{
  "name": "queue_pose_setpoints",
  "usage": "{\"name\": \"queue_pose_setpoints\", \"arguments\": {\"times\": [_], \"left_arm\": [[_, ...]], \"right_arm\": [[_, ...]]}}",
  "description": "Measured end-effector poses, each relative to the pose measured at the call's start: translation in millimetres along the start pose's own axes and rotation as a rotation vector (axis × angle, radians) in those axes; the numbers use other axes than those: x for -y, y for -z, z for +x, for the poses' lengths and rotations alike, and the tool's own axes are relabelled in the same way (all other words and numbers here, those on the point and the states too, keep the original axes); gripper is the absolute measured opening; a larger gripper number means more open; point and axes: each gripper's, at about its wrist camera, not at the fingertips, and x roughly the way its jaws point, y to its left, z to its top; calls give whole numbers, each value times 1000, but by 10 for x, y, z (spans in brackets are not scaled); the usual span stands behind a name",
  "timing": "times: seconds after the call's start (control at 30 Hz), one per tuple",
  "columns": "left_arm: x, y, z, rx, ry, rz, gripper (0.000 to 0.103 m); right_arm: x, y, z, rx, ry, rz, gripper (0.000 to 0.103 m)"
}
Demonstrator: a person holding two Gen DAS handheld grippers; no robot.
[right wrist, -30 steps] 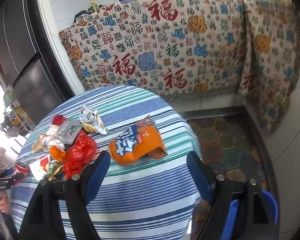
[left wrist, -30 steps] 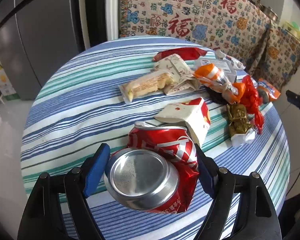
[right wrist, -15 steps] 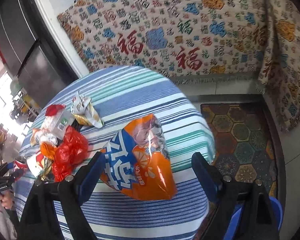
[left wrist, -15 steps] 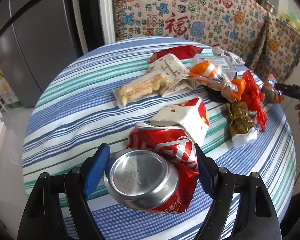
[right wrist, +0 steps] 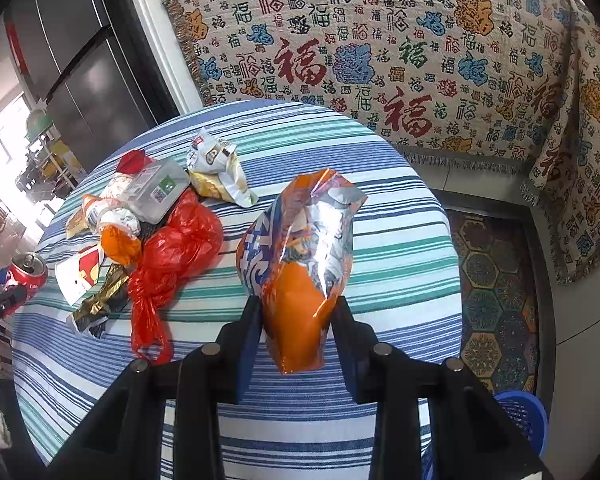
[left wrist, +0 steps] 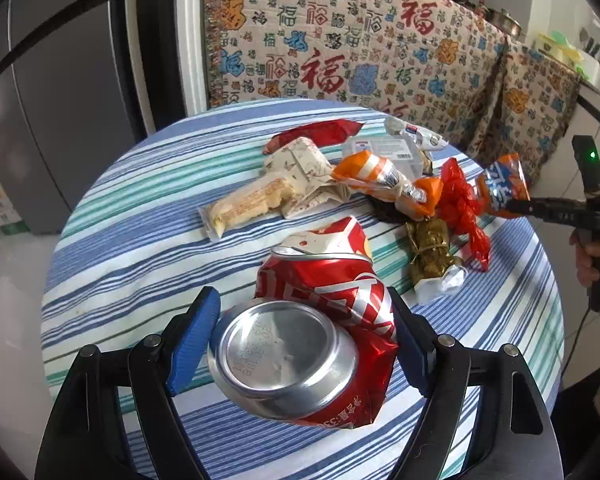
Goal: Collect trash
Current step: 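Lift the red can with left tool while right tool lifts the snack bag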
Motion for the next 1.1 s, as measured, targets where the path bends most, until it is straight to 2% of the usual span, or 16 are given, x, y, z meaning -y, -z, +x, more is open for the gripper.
{"name": "queue_pose_setpoints", "arguments": {"times": [0.13,0.33,0.63,0.87,1.0,1.1], "left_arm": [[5,26,-15,-5,-6,-5,82],[18,11,-133,35,43,-12,82],[273,-35,-300,88,56,7,82],[582,-28,-467,130,49,26,82],[787,-38,-480,117,72,15,82],[1076,-87,-479,111,99,43,82]], "right_arm": [[-132,67,-83,19,5,19,34],[-453,107,-343,63,-23,-40,34],[-746,223,-785,129,-62,-66,34],[-773,383,-1046,156,-66,-59,34],[-713,472,-1179,166,-50,-44,34],[-586,558,-1335,181,-33,-19,34]]}}
